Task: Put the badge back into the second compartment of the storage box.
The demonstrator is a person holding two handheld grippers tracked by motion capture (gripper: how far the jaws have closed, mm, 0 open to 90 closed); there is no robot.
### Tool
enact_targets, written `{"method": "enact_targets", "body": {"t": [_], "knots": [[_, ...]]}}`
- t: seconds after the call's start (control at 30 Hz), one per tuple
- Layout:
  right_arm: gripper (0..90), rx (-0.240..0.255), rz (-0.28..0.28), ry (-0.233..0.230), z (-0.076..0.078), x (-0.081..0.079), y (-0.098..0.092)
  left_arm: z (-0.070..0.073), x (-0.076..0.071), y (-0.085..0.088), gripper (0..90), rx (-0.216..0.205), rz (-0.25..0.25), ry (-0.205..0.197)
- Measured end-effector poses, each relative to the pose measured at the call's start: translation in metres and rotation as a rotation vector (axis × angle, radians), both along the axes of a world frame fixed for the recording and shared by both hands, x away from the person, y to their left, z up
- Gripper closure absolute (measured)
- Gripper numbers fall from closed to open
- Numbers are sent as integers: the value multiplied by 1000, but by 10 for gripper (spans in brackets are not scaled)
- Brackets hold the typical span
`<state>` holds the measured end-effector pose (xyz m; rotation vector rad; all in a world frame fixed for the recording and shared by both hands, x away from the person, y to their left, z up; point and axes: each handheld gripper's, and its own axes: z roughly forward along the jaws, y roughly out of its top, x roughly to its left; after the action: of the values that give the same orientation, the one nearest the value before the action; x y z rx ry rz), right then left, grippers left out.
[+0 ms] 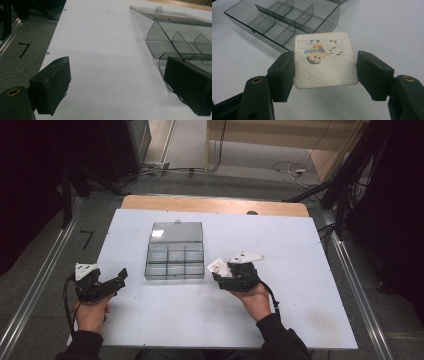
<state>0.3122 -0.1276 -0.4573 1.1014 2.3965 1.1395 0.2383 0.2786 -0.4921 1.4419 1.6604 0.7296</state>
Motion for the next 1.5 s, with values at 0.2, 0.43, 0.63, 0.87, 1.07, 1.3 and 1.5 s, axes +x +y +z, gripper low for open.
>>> {"method": "enact_targets", "body": {"t": [0.2,0.43,0.63,0.87,1.07,1.3,1.5], "knots": [[314,-2,9,-2,2,3,8,1,-1,1,75,-3,3,-3],[314,0,29,-4,4,7,19,1,-1,2,75,-11,3,-6],[314,-2,40,-3,5,9,27,2,-2,3,75,-14,2,-6],[314,0,51,-4,6,12,36,2,-1,3,75,-16,4,-11],[314,3,51,1,6,14,41,2,-2,3,75,-16,4,-11],[314,1,59,4,6,17,48,2,-2,3,75,-14,2,-11],[314,1,56,15,4,21,52,2,-2,3,75,-14,2,-11]]}}
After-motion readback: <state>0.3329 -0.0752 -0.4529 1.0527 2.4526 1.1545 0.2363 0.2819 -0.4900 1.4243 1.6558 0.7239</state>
